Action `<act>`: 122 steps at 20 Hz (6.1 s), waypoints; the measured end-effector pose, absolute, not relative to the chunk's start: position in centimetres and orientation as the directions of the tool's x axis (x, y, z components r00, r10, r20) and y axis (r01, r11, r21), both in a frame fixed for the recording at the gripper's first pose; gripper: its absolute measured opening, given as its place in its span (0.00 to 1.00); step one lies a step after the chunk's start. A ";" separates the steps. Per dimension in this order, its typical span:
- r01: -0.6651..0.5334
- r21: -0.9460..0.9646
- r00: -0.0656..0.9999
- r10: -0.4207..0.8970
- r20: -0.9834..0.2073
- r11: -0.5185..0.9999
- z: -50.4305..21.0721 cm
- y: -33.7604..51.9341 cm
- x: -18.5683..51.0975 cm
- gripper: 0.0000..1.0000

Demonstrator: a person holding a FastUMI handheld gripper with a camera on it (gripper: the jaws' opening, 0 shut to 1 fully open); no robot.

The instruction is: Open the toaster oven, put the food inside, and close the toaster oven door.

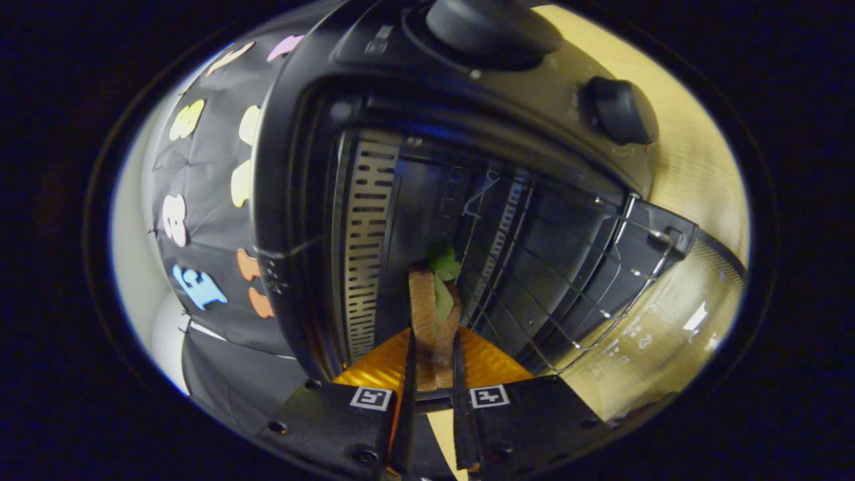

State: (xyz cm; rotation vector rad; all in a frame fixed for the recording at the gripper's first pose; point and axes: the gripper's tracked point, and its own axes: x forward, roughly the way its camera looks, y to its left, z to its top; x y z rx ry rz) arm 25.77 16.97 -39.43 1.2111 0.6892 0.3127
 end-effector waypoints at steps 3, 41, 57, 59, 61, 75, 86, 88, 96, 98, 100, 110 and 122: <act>0.144 0.910 0.752 0.555 -0.356 0.390 -40.0 17.6 25.4 0.41; -0.260 0.078 0.735 0.249 -0.630 0.963 -33.4 10.8 5.6 0.95; -0.220 0.025 0.593 0.154 -0.790 0.975 -47.7 8.9 4.4 0.96; -0.201 0.042 0.584 0.154 -0.797 0.979 -48.6 9.0 5.0 0.96; -0.189 0.044 0.580 0.148 -0.801 0.981 -49.2 9.0 5.4 0.96; -0.168 -0.030 0.619 0.082 -0.781 0.985 -49.6 9.9 7.1 0.96; -0.174 0.014 0.715 0.136 -0.686 0.985 -43.0 10.6 7.1 0.95; -0.191 -0.006 0.740 0.140 -0.658 0.982 -41.8 10.9 7.5 0.96; -0.221 -0.019 0.846 0.182 -0.502 0.975 -31.6 12.4 8.5 0.96; -0.228 -0.030 0.874 0.191 -0.447 0.973 -28.6 12.4 7.8 0.96; -0.231 -0.028 0.898 0.202 -0.392 0.973 -24.9 12.3 8.1 0.96; -0.223 -0.003 0.968 0.221 -0.117 0.975 -7.7 11.4 4.8 0.96; -0.257 0.015 0.966 0.257 0.016 0.966 -1.3 11.9 -1.7 0.97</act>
